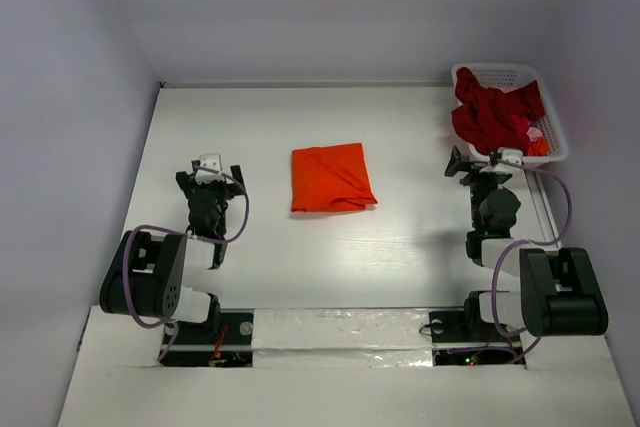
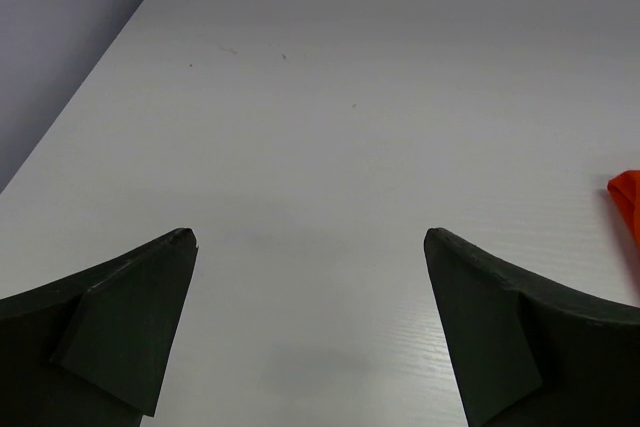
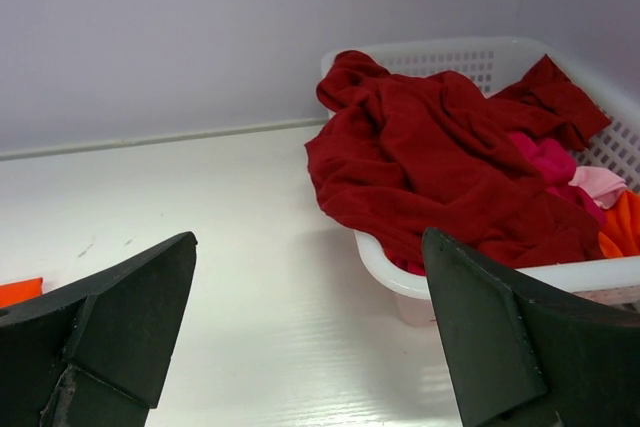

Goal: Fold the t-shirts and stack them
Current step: Smooth out wrinkles on the folded tshirt

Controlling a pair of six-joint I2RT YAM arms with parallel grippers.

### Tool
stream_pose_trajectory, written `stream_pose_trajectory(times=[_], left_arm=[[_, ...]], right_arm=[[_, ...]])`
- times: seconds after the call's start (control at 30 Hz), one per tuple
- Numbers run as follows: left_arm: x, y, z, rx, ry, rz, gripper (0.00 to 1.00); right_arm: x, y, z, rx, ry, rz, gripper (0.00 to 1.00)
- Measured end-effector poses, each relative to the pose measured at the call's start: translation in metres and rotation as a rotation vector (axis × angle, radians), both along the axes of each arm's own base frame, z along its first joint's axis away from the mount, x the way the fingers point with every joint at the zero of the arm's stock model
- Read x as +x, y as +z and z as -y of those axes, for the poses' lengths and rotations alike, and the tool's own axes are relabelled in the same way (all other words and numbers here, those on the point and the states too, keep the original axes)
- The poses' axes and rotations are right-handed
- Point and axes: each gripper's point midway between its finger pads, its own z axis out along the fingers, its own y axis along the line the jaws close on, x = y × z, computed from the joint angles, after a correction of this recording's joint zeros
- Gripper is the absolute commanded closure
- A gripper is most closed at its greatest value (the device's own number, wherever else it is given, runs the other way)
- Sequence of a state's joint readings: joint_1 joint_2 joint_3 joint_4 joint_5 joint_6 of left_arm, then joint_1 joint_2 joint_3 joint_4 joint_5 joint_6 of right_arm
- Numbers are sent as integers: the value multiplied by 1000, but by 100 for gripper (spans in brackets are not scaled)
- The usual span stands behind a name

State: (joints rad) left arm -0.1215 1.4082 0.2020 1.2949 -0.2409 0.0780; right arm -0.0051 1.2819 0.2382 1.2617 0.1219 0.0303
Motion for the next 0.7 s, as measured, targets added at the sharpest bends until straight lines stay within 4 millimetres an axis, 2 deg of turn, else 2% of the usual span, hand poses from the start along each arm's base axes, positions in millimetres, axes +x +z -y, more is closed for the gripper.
stream_pose_trajectory(times=[0.4, 0.47, 0.57, 0.7], left_arm=[[-2, -3, 8, 16, -69, -9, 1], [-8, -12, 9, 21, -79, -25, 1], [-19, -36, 9, 35, -79, -100, 1], [-20, -40, 8, 37, -78, -114, 1]], right_arm=[[1, 1, -7, -9, 38, 3, 0], [1, 1, -7, -9, 39, 3, 0], [0, 0, -6, -8, 35, 1, 0], [0, 0, -6, -8, 31, 0, 0]])
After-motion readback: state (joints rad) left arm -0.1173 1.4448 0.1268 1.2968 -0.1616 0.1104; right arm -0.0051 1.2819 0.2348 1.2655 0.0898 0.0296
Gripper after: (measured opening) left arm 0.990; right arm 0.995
